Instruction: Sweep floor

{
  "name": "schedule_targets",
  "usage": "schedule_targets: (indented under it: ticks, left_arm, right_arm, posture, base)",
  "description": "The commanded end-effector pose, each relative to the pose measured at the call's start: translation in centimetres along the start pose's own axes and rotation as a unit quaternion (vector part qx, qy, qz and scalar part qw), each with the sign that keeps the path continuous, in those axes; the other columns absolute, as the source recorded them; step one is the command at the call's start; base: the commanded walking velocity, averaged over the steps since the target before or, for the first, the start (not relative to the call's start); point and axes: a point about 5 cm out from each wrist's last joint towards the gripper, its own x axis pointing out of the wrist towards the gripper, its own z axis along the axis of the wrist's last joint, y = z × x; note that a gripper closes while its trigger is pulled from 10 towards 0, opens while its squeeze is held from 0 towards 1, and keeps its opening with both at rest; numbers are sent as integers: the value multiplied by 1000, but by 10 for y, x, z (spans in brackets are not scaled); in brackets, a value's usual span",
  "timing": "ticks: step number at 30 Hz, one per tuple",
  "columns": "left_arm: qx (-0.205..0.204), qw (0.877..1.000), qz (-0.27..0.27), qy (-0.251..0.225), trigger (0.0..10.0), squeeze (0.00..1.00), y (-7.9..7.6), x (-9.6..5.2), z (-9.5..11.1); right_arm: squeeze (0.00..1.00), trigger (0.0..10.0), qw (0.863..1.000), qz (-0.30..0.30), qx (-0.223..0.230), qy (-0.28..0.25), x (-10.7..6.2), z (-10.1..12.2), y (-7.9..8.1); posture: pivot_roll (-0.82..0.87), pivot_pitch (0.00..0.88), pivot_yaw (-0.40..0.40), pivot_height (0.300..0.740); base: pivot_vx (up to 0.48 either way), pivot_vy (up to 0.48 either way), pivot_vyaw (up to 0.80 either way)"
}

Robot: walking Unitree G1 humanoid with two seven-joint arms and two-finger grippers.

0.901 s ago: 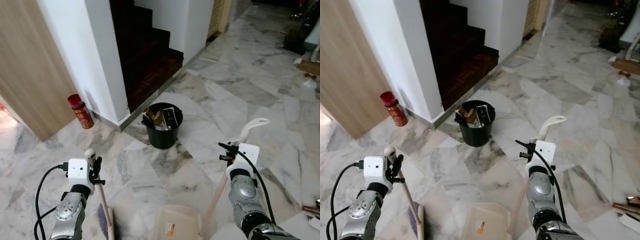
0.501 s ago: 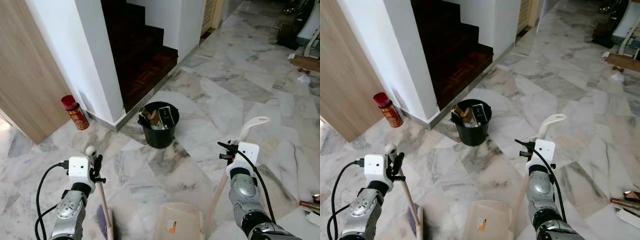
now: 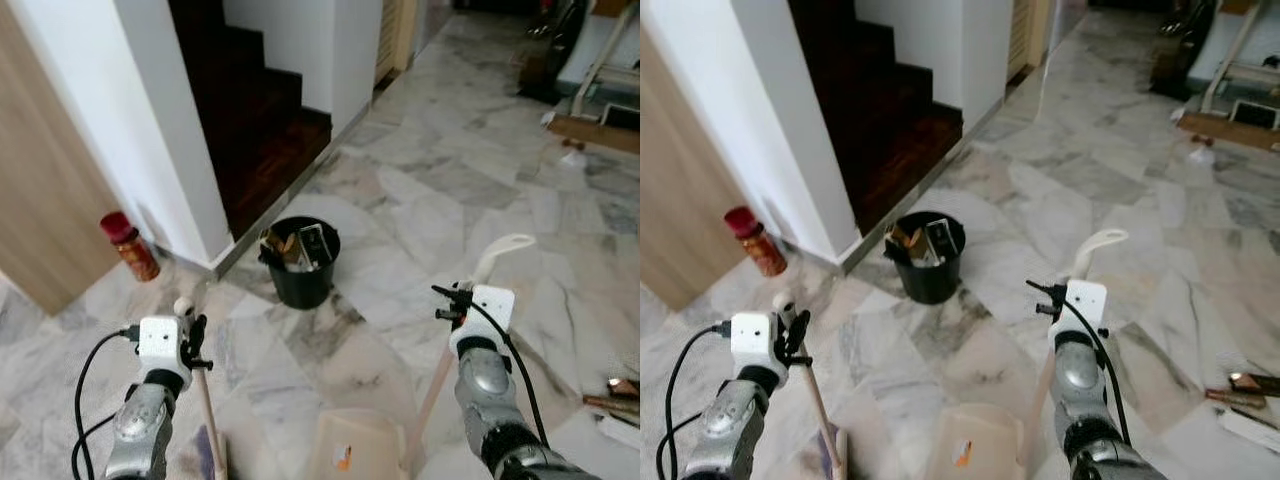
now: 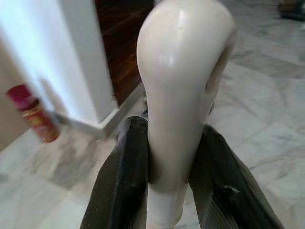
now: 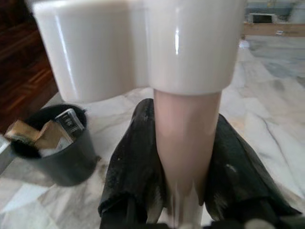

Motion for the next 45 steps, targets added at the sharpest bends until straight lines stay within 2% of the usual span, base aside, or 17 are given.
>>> schedule_targets:
  ticks: [1, 7, 34, 38, 40, 41, 45]
  left_arm:
    - [-10, 1000, -11, 3, 10000, 0, -5, 3, 0]
    - [-11, 1000, -13, 4, 10000, 0, -6, 2, -2]
    - [-13, 1000, -10, -13, 10000, 0, -3, 4, 4]
    - [-1, 999, -2, -35, 10000, 0, -1, 5, 12]
    - [4, 998, -4, -61, 10000, 0, -2, 8, 22]
    - [11, 996, -12, -88, 10000, 0, -4, 11, 34]
    - [19, 992, -21, -120, 10000, 0, -7, 15, 51]
  right_arm:
    - [0, 10000, 1000, 1, 0, -16, 4, 8, 2]
    - [0, 10000, 1000, 4, -5, -15, 3, 7, 3]
    - [0, 10000, 1000, -1, -14, -18, 5, 10, 1]
    - [0, 10000, 1000, -2, -15, -19, 5, 10, 1]
    - [0, 10000, 1000, -3, -16, -20, 6, 11, 0]
    - [0, 10000, 1000, -4, -16, -21, 6, 11, 0]
    - [0, 10000, 1000, -4, -14, -25, 5, 11, -1]
  posture:
    - [60, 29, 20, 740]
    - [59, 19, 18, 740]
    - [68, 55, 13, 740]
    - [68, 57, 13, 740]
    - [64, 61, 13, 740]
    - [65, 62, 12, 740]
    - [70, 65, 11, 740]
  base:
    - [480, 0, -800]
    - [413, 0, -800]
    - [0, 0, -795]
    - [0, 0, -788]
    - [0, 0, -788]
    - [0, 0, -788]
    - [0, 0, -106]
